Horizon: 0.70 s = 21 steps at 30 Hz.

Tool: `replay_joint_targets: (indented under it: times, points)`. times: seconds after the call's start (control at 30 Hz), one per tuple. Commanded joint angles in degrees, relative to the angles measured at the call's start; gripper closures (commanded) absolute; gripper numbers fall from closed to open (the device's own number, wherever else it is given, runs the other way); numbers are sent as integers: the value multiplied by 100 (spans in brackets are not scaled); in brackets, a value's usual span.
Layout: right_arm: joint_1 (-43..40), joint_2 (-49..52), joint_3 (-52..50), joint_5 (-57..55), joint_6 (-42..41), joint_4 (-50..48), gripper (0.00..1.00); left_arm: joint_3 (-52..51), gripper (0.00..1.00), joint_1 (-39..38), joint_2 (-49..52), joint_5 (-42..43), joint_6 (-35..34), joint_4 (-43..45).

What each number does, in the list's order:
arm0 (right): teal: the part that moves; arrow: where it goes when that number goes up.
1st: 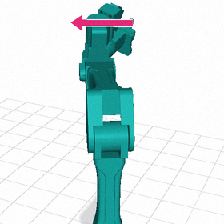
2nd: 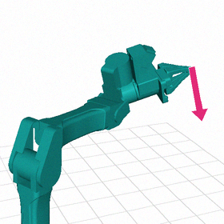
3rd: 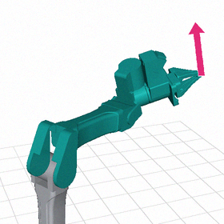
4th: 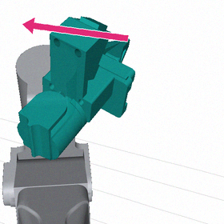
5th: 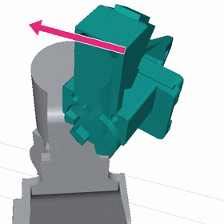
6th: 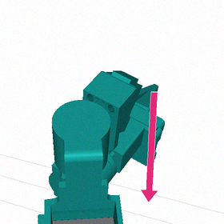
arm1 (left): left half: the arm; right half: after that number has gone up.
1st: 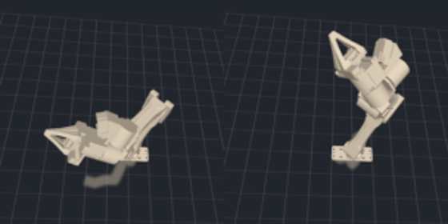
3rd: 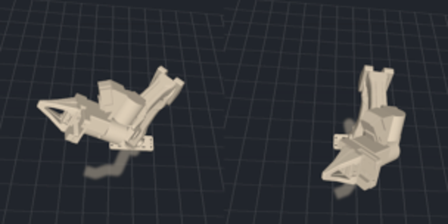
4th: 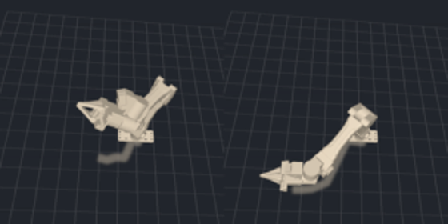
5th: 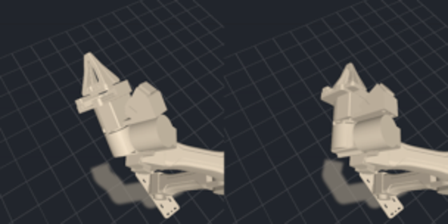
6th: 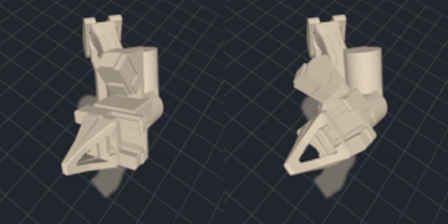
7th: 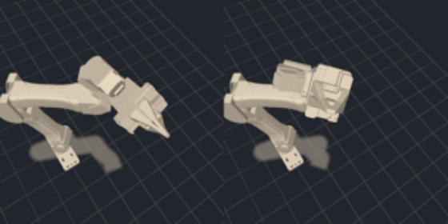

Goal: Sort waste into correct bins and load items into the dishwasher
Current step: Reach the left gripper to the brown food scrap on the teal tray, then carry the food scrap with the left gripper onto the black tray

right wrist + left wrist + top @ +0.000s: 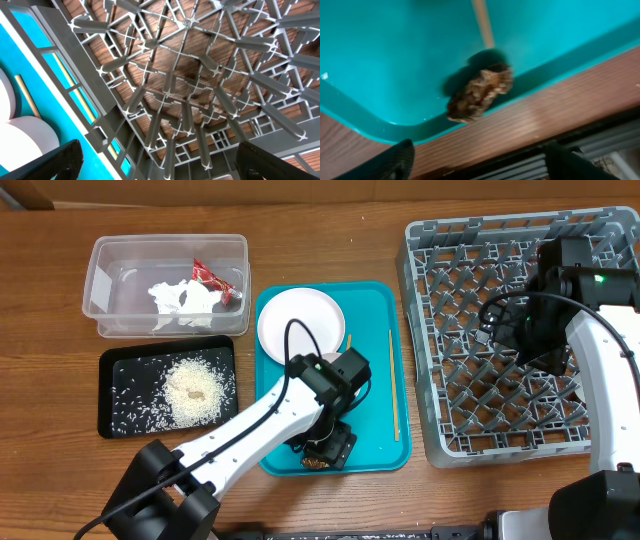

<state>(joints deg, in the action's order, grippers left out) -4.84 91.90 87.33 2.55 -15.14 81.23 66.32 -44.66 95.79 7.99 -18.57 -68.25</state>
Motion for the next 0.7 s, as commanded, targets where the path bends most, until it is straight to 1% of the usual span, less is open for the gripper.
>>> replay_joint_targets:
  times: [0.0,0.07,0.17,0.3,0.33,0.37,0.4,0.5,0.57,0.6,0.67]
  points:
    - [-4,4,0,13,17,-4,0,-352,10,7,-94,-310,-352,212]
    - [-4,4,0,13,17,-2,0,-546,8,4,-92,-308,-352,470]
    - [-4,4,0,13,20,11,0,-791,10,4,-92,-308,-352,793]
    - [-4,4,0,13,20,13,0,-1069,20,4,-92,-306,-352,1119]
    - [-4,4,0,13,17,15,0,-1137,21,4,-92,-308,-352,1202]
    - [-4,4,0,13,17,13,0,-1209,25,4,-92,-306,-352,1290]
    - [-4,4,0,13,20,13,0,-1263,31,4,-92,-306,-354,1351]
    - [-4,4,0,13,20,13,0,-1384,56,4,-92,-304,-378,1453]
    - [-4,4,0,13,17,13,0,-1390,67,4,-92,-304,-378,1453]
    - [-4,4,0,13,17,13,0,-1390,71,4,-92,-304,-378,1458]
    - [-4,4,0,13,20,13,0,-1390,83,4,-92,-304,-378,1456]
